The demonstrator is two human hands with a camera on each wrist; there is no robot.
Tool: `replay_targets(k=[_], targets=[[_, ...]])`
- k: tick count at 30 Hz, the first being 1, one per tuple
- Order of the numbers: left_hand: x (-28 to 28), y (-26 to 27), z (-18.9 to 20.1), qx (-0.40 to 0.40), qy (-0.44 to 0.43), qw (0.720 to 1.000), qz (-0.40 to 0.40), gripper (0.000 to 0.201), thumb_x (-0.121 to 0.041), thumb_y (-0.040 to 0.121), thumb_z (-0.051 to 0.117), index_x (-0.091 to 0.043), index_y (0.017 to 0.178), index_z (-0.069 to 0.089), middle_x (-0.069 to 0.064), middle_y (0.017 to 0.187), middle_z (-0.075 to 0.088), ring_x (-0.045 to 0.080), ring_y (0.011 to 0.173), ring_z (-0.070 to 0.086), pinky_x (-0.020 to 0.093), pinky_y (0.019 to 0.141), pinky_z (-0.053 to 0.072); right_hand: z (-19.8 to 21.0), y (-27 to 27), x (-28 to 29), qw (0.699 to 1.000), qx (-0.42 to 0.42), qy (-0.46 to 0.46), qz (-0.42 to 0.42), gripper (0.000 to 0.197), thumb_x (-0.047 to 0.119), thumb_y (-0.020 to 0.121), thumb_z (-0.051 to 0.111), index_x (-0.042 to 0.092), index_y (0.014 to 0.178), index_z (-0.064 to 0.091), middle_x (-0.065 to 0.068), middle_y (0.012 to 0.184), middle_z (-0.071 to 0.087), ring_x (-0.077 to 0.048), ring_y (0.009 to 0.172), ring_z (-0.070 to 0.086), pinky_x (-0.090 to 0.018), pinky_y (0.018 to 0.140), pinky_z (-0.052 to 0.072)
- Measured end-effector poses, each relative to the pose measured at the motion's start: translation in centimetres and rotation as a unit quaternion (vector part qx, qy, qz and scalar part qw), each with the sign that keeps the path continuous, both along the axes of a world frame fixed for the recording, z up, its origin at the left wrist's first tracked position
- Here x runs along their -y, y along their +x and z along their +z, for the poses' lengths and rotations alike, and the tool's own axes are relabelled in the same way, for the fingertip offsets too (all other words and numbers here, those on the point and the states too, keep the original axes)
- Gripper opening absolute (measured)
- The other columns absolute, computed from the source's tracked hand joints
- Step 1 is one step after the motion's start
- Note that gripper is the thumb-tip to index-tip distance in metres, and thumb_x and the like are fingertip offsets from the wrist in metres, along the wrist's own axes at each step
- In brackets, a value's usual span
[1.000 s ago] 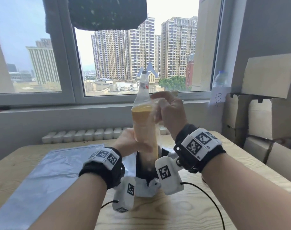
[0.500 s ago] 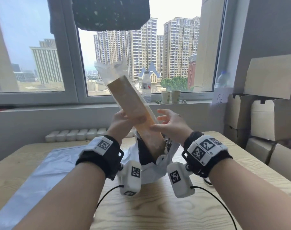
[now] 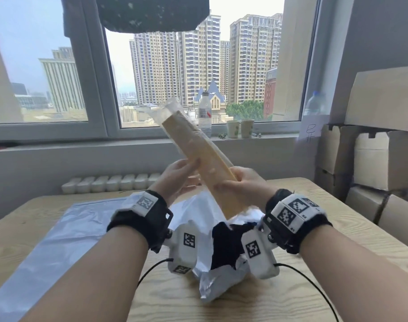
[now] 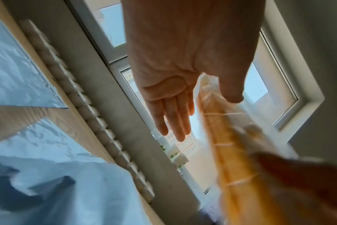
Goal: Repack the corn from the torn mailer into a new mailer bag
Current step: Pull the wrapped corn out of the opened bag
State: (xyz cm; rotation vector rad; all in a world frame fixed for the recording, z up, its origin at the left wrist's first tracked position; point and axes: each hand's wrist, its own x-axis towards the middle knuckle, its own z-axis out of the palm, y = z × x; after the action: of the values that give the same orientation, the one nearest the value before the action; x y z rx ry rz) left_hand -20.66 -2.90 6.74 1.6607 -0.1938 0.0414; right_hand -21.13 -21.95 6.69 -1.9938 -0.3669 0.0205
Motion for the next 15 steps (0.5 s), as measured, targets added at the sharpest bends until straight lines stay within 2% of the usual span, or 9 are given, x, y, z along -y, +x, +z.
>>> replay_targets(k=[2,5,7,9,11,13,14,15], targets=[[0.4,0.0,-0.9,-0.03,0.058,0.998,0.005,0.052,-0.05,0.092,0.049,-0.015,0.131,0.052,0.004,0.123,0.065,0.021,0.111,0.063,0.042,0.101,0.046,0.4,0.4,0.8,0.998,0.003,0.055,-0.039,0.039,0.018,0.082,0.069,0.008,0.117,0.056,-0.01,0.101,0.068,-0.021,0.081,0.067,-0.031,0.067,0.057],[1.1,0.0,-2.7,-0.061,0.147,0.987,0.006,0.041,-0.036,0.097,0.05,-0.014,0.132,0.052,0.006,0.127,0.062,0.021,0.112,0.062,0.039,0.1,0.047,0.6,1.0,2.4,0.99,0.022,0.078,-0.115,0.045,0.022,0.084,0.066,0.011,0.124,0.049,-0.007,0.105,0.064,-0.021,0.085,0.065,-0.033,0.068,0.055],[1.3,0.3,-3.8,-0.08,0.204,0.976,-0.007,0.038,-0.028,0.096,0.055,-0.015,0.132,0.053,0.006,0.127,0.061,0.021,0.113,0.061,0.036,0.098,0.047,0.4,1.5,3.9,0.983,0.039,0.036,-0.176,0.05,0.028,0.086,0.061,0.014,0.13,0.043,-0.004,0.108,0.061,-0.021,0.089,0.062,-0.033,0.068,0.052],[1.3,0.7,-4.6,-0.09,0.247,0.965,-0.015,0.039,-0.024,0.094,0.058,-0.017,0.132,0.054,0.006,0.126,0.061,0.02,0.114,0.06,0.033,0.093,0.048,-0.2,1.8,5.5,0.98,0.027,0.004,-0.195,0.056,0.031,0.084,0.06,0.018,0.133,0.036,-0.003,0.11,0.057,-0.022,0.089,0.061,-0.034,0.069,0.052],[1.3,1.3,-5.2,-0.101,0.268,0.958,-0.024,0.039,-0.023,0.092,0.061,-0.019,0.131,0.055,0.005,0.126,0.061,0.019,0.113,0.059,0.028,0.084,0.048,-1.3,2.2,6.7,0.981,-0.009,-0.017,-0.193,0.062,0.028,0.081,0.063,0.021,0.134,0.033,-0.004,0.112,0.056,-0.021,0.088,0.061,-0.037,0.073,0.053],[1.2,1.9,-5.8,-0.111,0.28,0.953,-0.036,0.039,-0.023,0.091,0.063,-0.022,0.129,0.056,0.005,0.128,0.062,0.018,0.112,0.058,0.024,0.076,0.046,-3.0,2.7,7.6,0.972,-0.03,-0.085,-0.219,0.066,0.024,0.079,0.063,0.023,0.136,0.031,-0.003,0.111,0.056,-0.02,0.087,0.059,-0.036,0.076,0.052],[1.2,2.1,-6.2,-0.113,0.288,0.95,-0.043,0.04,-0.023,0.09,0.064,-0.024,0.129,0.056,0.004,0.13,0.061,0.017,0.112,0.058,0.025,0.079,0.046,-4.0,3.1,8.0,0.961,-0.028,-0.137,-0.238,0.067,0.025,0.079,0.062,0.026,0.137,0.029,-0.003,0.111,0.055,-0.021,0.087,0.059,-0.036,0.076,0.051],[1.3,2.3,-6.6,-0.115,0.302,0.945,-0.051,0.042,-0.025,0.088,0.066,-0.026,0.129,0.056,0.003,0.133,0.059,0.015,0.113,0.058,0.027,0.088,0.047,-4.9,3.4,8.2,0.949,-0.02,-0.19,-0.253,0.066,0.025,0.078,0.06,0.03,0.137,0.029,-0.003,0.112,0.054,-0.022,0.088,0.059,-0.036,0.077,0.05]])
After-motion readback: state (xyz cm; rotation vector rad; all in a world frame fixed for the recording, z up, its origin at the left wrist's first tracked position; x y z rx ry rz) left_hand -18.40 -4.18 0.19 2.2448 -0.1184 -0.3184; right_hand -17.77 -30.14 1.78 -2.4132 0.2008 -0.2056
